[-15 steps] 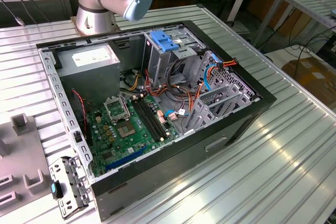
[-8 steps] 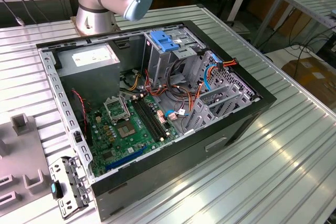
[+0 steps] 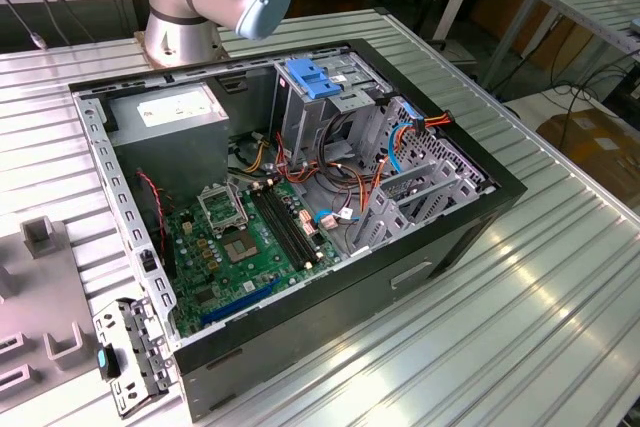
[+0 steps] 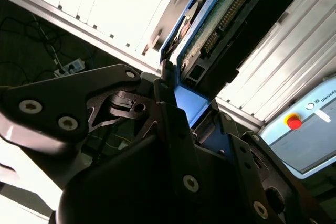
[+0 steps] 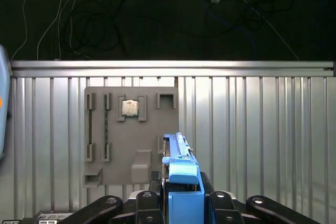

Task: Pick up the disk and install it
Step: 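Pick up the disk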

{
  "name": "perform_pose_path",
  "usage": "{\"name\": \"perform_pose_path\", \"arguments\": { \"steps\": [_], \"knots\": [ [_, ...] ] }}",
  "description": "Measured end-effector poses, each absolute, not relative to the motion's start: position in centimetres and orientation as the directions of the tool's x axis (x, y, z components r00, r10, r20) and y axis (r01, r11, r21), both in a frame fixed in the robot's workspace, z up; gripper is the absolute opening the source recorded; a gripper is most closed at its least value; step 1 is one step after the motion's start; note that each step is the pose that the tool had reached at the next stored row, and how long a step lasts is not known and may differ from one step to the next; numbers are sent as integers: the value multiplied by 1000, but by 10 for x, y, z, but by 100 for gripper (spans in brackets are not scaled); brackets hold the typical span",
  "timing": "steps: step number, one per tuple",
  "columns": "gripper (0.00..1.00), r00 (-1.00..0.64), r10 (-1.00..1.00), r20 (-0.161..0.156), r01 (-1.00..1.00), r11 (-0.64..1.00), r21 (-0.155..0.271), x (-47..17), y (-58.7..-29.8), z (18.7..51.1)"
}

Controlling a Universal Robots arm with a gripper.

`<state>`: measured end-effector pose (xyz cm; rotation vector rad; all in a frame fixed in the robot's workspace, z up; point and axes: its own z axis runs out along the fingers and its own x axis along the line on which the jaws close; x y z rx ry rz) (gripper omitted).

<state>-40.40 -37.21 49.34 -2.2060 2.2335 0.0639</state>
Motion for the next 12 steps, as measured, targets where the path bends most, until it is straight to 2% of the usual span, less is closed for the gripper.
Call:
{"name": "perform_pose_path", "arguments": {
  "steps": [12],
  "knots": [
    [37,-13,-999,-30,-1000,12,28,-384,-372,493]
  ]
}}
